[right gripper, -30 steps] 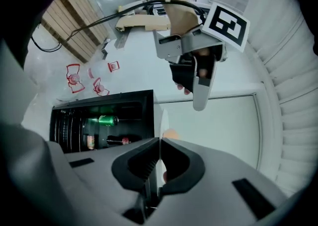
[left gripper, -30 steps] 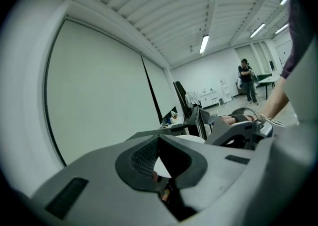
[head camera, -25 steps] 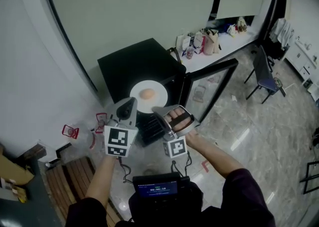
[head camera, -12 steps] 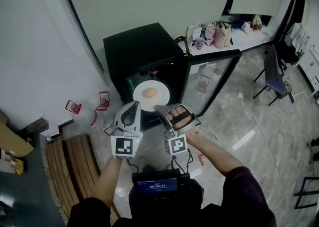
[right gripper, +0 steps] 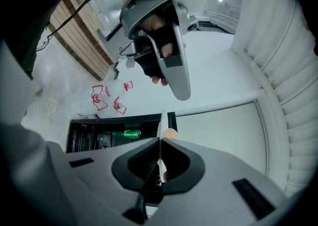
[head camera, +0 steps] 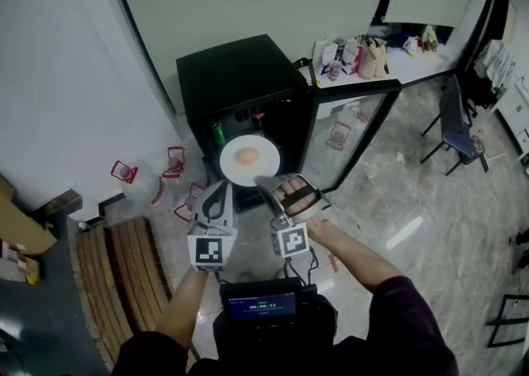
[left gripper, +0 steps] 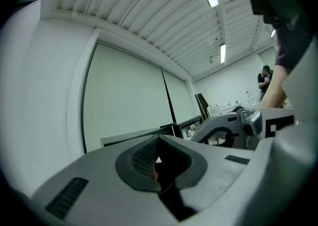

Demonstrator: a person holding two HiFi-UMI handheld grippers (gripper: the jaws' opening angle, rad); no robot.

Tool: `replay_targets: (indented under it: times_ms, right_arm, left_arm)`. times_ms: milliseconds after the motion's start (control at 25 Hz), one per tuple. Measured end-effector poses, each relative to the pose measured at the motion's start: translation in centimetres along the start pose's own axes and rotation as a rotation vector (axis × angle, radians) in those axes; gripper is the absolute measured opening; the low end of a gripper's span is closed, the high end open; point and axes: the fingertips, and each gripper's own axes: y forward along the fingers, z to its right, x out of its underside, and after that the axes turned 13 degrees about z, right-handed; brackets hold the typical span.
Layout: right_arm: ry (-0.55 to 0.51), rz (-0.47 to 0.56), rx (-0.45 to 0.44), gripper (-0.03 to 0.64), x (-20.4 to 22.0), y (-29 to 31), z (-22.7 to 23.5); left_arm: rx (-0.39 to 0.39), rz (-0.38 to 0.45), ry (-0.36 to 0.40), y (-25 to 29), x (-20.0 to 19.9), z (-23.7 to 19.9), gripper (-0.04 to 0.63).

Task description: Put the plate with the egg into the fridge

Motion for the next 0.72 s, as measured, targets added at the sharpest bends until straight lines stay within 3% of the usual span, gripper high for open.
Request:
replay_targets:
  times_ms: [200, 480, 720]
  right_arm:
    - [0.006, -0.001, -0.021, 0.023, -1.0, 0.7, -0.8]
    - [0.01, -0.035, -0.039, 0.023, -0.8, 2.7, -2.9]
    - [0.003, -0.081, -0.109, 0.023, 1.4, 5.0, -6.7]
  left_arm:
    - [0.012, 0.01, 0.028, -0.6, 0.1, -0.6, 0.01]
    - [0.028, -0.028, 0.002, -1.6, 2.5, -1.7, 0.011]
    - [0.065, -0.061, -0.042, -0.5, 5.6, -2.2, 0.009]
